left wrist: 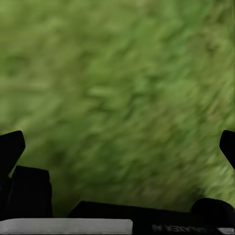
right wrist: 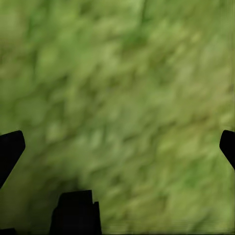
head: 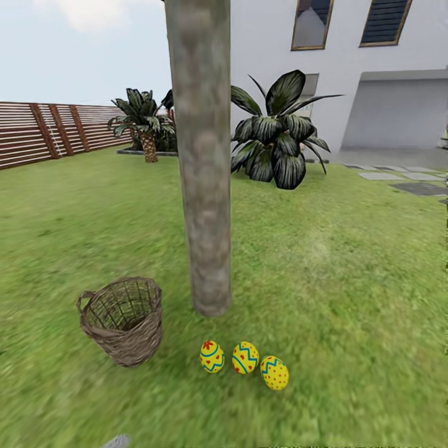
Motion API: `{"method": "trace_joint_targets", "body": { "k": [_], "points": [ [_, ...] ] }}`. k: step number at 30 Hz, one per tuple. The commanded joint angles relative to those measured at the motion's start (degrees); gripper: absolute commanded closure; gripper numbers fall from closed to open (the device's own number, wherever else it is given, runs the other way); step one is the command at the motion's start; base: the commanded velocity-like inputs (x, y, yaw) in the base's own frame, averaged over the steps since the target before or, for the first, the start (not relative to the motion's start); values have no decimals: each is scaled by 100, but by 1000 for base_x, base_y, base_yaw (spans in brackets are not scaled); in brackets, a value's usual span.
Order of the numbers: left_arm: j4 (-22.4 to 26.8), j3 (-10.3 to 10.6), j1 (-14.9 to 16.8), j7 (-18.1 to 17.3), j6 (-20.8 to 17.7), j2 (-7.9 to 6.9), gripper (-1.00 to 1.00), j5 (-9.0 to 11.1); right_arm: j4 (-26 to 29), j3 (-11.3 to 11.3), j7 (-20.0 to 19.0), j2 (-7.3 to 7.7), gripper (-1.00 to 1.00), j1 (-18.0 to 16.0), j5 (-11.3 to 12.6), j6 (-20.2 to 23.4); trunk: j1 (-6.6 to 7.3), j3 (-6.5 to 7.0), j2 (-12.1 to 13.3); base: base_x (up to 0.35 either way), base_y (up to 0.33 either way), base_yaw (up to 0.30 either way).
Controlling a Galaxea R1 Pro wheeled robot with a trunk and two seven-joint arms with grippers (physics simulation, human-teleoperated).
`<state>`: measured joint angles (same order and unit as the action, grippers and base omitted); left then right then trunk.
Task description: Take the three Easter eggs out of the wicker basket on the lawn in the garden, then place them on the lawn next to a single tree (choose any tree) so that all three eggs are next to the same tree and none are left in the basket.
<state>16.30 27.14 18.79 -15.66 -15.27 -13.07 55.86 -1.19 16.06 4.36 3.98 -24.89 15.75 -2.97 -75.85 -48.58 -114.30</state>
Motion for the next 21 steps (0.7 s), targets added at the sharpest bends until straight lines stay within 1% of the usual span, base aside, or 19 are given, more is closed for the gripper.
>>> {"method": "trace_joint_targets", "body": {
  "k": [1, 3, 4, 10, 15, 16, 18, 19, 21],
  "points": [
    [5, 31, 2, -7, -23, 6, -100, 38, -13, 48, 4, -2, -100, -1, 55, -27, 24, 5, 39, 0, 0, -127],
    [5, 53, 2, -2, -21, 21, -100, 38, -13, 47, -3, -6, -100, 7, 58, -28, 67, 26, 120, 0, 0, -174],
    [-2, 62, -5, 1, -20, 65, -100, 38, -9, 47, -5, -12, -100, 45, 60, -28, 89, 38, 160, 0, 0, -234],
    [-115, 99, -7, 2, -20, 133, -100, 31, -4, 36, -6, -2, -100, 71, 65, -28, 221, 113, 400, 0, 0, -238],
    [-201, 113, -7, 10, -20, 166, -100, 30, -11, 30, -6, 13, -100, 75, 142, -28, 331, 166, 601, 0, 0, -184],
    [-251, 127, -7, 10, -20, 191, -100, 28, -12, 30, -6, 14, -100, 79, 148, -28, 353, 176, 641, 0, 0, -161],
    [-404, 207, -7, 30, -15, 294, -100, 23, -12, 29, -6, 15, -100, 85, 154, -28, 397, 196, 721, 0, 0, -156],
    [-465, 253, -7, 107, -13, 353, -100, 22, -13, 29, -6, 15, -100, 94, 157, -28, 419, 206, 761, 0, 0, -154],
    [-513, 291, -7, 312, -12, 425, -100, 21, -13, 29, -4, 17, -100, 119, 157, -28, 463, 225, 841, 0, 0, -153]
  ]
}}
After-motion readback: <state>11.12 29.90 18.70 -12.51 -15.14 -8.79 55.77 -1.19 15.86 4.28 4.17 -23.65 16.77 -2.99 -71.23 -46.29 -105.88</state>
